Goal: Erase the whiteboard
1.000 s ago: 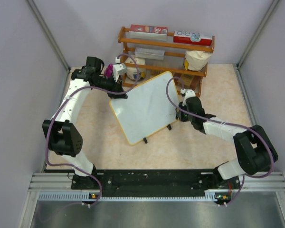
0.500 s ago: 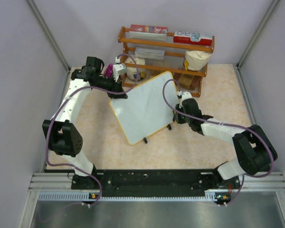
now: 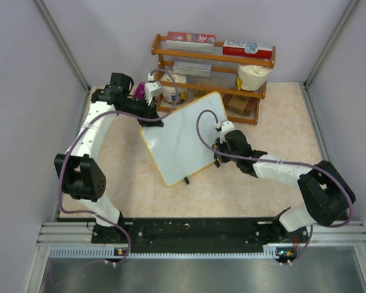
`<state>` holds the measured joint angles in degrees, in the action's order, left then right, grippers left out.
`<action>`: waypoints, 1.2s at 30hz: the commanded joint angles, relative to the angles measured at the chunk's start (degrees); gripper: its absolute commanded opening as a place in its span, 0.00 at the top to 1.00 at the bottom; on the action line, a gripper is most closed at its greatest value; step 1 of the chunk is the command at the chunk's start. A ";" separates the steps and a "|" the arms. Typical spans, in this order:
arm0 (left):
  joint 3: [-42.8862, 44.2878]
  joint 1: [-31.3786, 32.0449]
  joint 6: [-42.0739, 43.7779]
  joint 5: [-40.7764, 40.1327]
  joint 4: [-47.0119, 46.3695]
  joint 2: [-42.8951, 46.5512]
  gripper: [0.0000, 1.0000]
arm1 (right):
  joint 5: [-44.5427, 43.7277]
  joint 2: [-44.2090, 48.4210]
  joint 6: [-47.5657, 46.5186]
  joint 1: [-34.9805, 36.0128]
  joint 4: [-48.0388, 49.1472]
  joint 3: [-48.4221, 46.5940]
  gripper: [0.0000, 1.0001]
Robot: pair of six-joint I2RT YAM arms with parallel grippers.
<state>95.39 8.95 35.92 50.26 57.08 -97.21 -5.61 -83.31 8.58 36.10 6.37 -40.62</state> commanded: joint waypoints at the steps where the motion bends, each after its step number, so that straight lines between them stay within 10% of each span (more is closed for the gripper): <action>1: -2.32 1.33 5.30 -1.22 2.86 1.06 1.00 | 1.32 0.60 -0.40 2.49 4.79 -3.50 1.00; 18: -3.02 1.33 6.09 -1.30 2.86 1.58 1.00 | -1.95 -0.10 3.72 -10.43 0.13 -7.54 1.00; 36: -2.93 1.33 5.83 -1.30 2.86 1.58 1.00 | 0.68 -0.19 1.71 -8.42 1.80 -6.66 1.00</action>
<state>94.48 8.93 35.99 50.89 56.38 -96.47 -7.03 -83.55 11.11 25.98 4.89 -45.56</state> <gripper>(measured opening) 0.187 0.188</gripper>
